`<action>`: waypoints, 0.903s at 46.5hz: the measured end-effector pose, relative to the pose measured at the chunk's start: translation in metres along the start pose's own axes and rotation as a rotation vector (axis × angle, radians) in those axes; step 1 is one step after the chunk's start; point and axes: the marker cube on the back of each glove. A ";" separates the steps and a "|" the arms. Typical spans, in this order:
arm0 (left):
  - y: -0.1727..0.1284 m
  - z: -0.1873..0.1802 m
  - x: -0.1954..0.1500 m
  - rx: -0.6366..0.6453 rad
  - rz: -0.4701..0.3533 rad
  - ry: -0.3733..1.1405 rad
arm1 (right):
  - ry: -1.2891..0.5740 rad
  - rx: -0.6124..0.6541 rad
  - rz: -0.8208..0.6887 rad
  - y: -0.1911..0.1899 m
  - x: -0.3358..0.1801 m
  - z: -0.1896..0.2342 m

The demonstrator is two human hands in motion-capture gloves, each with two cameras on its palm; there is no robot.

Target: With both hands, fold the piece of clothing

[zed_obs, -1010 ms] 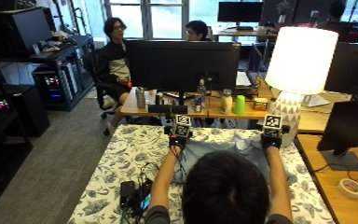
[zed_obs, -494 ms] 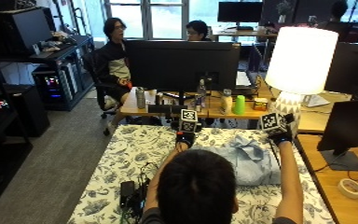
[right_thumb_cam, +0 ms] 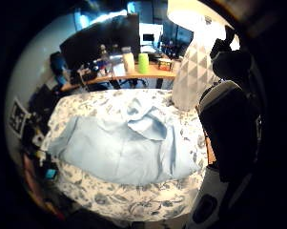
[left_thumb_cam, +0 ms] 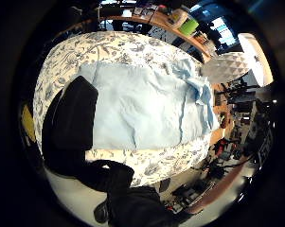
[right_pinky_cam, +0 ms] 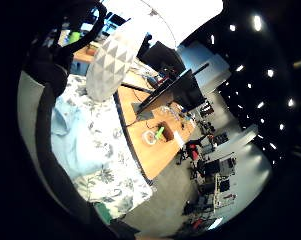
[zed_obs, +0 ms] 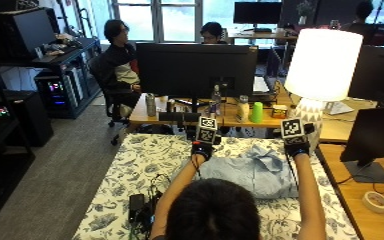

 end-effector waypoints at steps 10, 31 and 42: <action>-0.042 0.004 0.001 0.080 -0.023 -0.087 | -0.023 -0.004 0.015 0.007 0.022 -0.024; -0.020 0.031 0.001 0.014 -0.030 -0.151 | -0.339 -0.512 0.230 0.042 0.072 0.059; 0.002 0.059 -0.013 0.043 -0.051 -0.114 | -0.322 -0.792 0.305 0.090 0.063 0.108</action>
